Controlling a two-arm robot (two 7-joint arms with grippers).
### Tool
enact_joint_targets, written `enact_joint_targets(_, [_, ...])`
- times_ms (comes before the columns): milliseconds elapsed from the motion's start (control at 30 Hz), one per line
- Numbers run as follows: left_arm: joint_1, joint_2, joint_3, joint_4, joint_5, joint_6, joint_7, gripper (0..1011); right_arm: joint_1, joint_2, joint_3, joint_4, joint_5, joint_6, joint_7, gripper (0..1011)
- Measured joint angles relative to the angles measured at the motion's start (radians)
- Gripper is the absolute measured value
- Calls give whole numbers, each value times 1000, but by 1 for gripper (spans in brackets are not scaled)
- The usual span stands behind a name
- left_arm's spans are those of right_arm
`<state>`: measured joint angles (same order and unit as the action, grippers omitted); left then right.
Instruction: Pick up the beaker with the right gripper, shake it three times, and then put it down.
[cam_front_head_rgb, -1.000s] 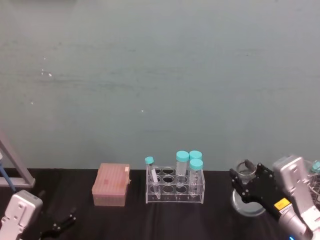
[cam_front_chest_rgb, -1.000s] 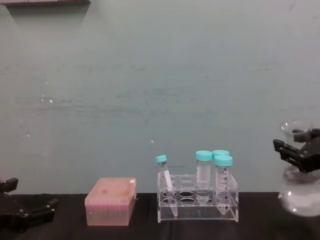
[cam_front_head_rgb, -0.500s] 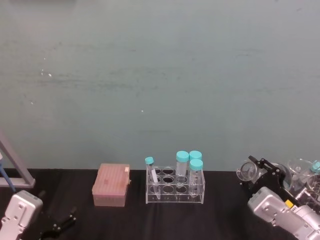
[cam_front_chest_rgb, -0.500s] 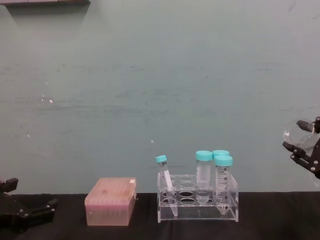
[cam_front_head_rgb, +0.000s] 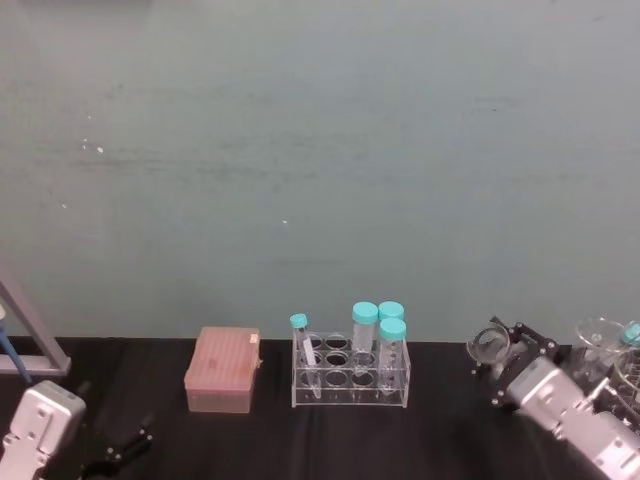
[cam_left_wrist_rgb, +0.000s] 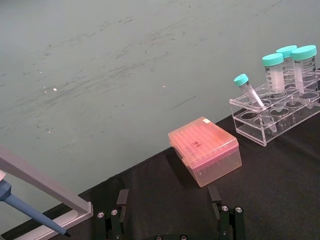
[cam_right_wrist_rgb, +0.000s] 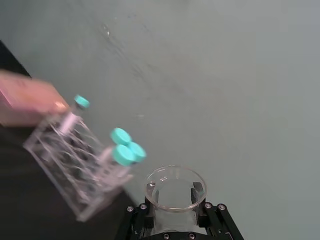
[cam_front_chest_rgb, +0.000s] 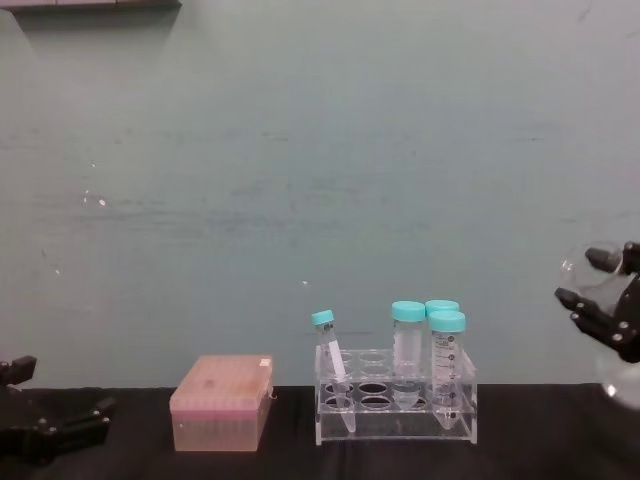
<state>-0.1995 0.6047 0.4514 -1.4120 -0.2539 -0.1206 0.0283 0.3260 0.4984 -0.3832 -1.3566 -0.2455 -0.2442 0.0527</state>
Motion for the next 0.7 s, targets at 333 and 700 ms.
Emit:
enact_joint_targets(333, [0, 0, 0, 0, 0, 0, 0, 1000, -54, -86, 139, -79, 424, 216, 271, 452])
enact_joint_targets(700, [0, 0, 0, 0, 0, 0, 0, 1000, -62, -115, 184, -95, 573, 379, 312, 452])
